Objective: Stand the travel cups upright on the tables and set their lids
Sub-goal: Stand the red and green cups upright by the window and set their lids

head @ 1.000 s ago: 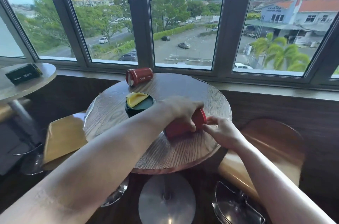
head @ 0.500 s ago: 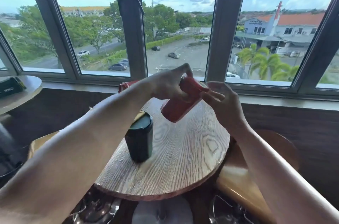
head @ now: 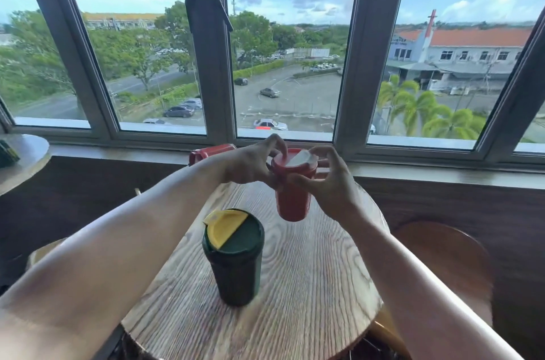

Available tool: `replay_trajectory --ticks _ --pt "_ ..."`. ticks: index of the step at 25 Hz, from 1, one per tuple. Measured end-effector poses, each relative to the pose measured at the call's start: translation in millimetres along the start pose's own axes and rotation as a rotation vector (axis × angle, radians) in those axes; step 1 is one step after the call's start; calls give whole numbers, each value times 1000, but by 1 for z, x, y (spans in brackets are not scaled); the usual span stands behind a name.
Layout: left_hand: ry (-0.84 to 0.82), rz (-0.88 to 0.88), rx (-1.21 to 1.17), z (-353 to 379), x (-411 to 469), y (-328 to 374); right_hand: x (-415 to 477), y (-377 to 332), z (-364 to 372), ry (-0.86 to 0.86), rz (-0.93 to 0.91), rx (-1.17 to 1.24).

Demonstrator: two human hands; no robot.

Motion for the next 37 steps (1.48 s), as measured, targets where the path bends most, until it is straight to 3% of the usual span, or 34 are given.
replay_trajectory --ticks 8,14,17,20,22,24,29,33,37 --pt "-163 -44 -48 30 7 -19 -8 29 6 -3 16 -125" --pt "-116 -45 -69 30 -1 -22 -11 33 -1 0 9 -153" --pt "-26 -48 34 13 -14 -24 -13 21 -8 59 -19 -185" --pt "91 -70 36 -11 -36 -21 -15 -4 -20 178 -142 -224" --pt "81 -94 -58 -20 -54 -18 -19 -26 -18 182 -255 -201" --pt "-26 -105 -229 -14 -72 -18 -24 -38 0 22 -233 -115" --pt "-396 -60 -478 29 -124 -23 -74 -11 78 -655 78 -19" --pt "-437 8 -590 49 -147 -22 -89 11 96 -704 200 137" --pt "-313 14 -564 43 -150 -30 -84 13 98 -694 259 306"
Point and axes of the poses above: each hand's wrist, its own x-axis towards the middle knuckle, its own z-axis out of the palm, y = z × x, the point moved 10 cm from there along x, towards the middle knuckle, and after that the axes turned 14 degrees about x, right-handed, at the moved point
